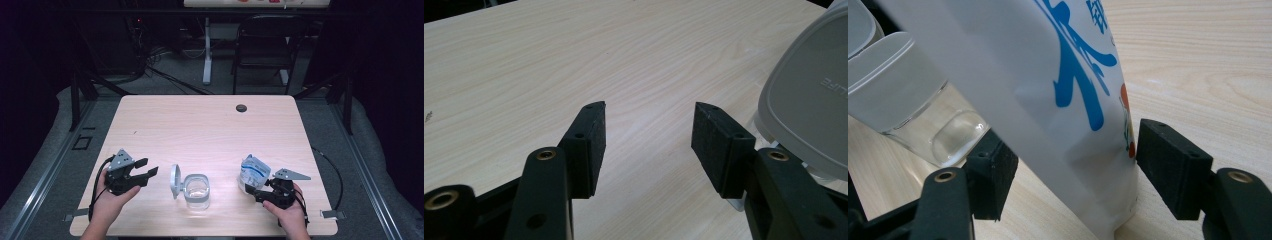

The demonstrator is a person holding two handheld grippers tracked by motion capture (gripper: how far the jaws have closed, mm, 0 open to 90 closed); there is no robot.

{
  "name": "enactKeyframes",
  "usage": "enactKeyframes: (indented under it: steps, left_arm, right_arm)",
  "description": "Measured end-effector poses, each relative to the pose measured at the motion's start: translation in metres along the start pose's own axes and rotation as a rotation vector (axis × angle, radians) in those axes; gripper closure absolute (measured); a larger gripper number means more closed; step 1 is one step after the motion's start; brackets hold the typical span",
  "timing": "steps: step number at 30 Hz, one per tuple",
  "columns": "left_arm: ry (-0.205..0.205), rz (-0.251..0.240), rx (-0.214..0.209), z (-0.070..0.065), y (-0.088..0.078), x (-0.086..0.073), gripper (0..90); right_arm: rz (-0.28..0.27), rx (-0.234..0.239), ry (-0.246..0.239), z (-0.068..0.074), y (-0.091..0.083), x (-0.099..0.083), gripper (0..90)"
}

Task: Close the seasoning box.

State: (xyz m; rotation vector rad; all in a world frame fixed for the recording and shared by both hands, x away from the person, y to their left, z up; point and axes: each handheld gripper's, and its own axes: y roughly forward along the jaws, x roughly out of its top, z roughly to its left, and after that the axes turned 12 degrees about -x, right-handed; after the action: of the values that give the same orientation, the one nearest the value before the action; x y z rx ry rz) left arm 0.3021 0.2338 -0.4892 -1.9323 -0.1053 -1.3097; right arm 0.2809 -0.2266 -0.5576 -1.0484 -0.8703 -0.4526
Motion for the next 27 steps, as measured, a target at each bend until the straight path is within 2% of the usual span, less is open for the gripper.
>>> enactKeyframes:
  steps: [6,11,21,22,24,27]
  left_arm:
    - [-0.002,-0.007,-0.002,0.000,0.000,-0.001,48.5]
    - [-0.005,-0.008,0.002,0.001,0.000,-0.001,48.4]
    - [-0.005,-0.008,0.003,0.001,-0.001,-0.001,48.4]
    - [-0.005,-0.007,0.003,0.001,-0.001,-0.001,48.4]
    - [-0.004,-0.007,0.004,0.001,-0.001,-0.001,48.4]
    - [-0.002,-0.005,0.004,0.001,-0.001,-0.001,48.4]
  right_arm:
    - [0.010,0.000,-0.001,0.001,0.003,-0.001,32.1]
    - [0.041,-0.006,-0.013,0.000,0.006,-0.001,32.1]
    - [0.051,-0.017,-0.011,0.001,0.011,-0.003,31.9]
    - [0.048,-0.007,-0.005,0.001,0.011,-0.003,31.9]
    - [0.059,-0.021,-0.018,0.001,0.013,-0.003,32.0]
    - [0.061,-0.019,-0.016,0.001,0.014,-0.004,32.0]
